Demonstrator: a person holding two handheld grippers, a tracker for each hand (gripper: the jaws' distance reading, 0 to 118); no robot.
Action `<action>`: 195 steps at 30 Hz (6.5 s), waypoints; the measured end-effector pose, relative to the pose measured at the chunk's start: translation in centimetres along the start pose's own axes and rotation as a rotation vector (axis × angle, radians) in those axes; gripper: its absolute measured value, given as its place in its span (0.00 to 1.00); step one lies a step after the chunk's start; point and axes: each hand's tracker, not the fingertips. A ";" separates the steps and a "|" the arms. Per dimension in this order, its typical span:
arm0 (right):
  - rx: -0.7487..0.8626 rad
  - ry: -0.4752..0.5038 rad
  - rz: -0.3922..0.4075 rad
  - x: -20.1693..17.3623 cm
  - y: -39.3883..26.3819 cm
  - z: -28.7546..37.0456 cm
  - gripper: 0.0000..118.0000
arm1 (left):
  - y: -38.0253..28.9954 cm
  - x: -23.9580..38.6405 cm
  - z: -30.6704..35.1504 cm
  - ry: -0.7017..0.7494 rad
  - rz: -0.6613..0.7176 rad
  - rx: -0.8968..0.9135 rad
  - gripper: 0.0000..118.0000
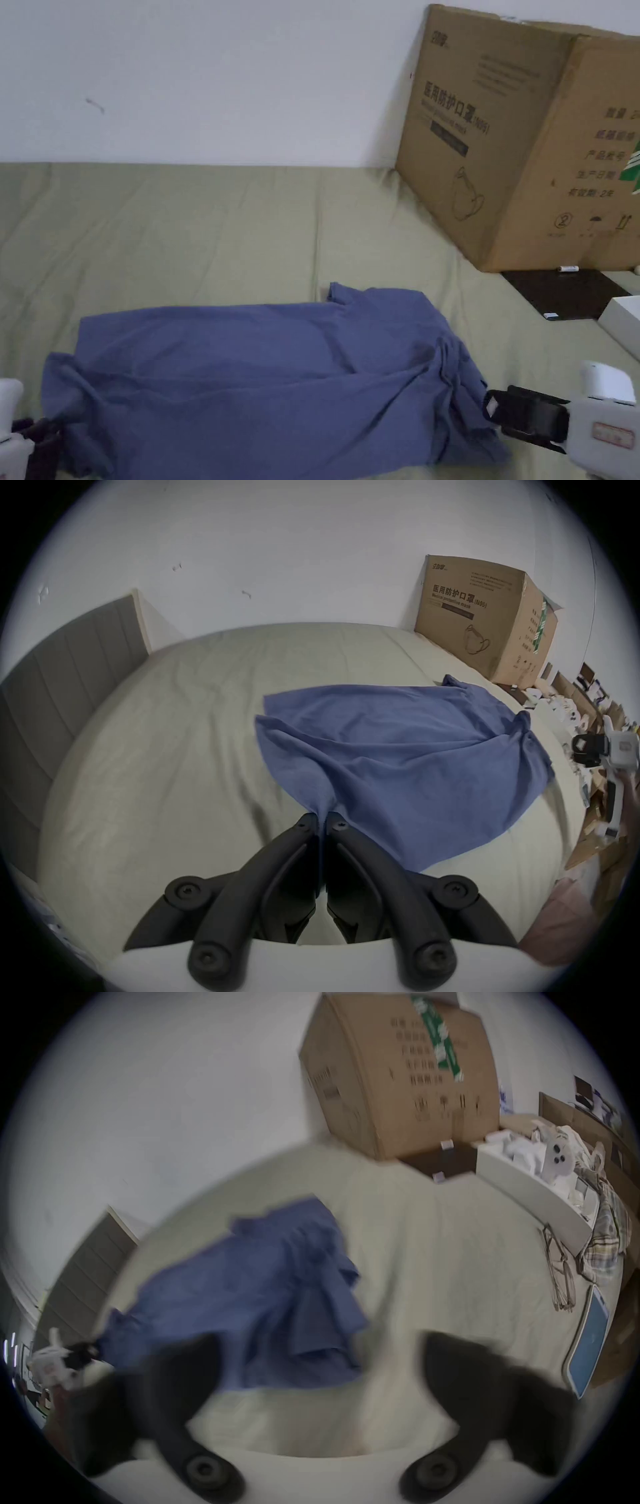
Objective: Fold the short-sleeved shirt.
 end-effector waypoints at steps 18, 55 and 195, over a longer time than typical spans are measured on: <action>-0.212 -0.147 0.409 -3.7 0.6 -5.3 0.05 | -1.6 -3.5 -1.4 0.052 0.156 -0.096 0.02; 0.581 0.294 0.234 -15.1 -1.0 10.2 0.04 | 5.5 -2.6 9.3 0.022 0.030 0.458 0.00; 0.514 0.119 0.376 -20.1 -10.1 10.8 0.00 | -7.5 -13.7 3.7 0.256 0.096 -0.248 0.05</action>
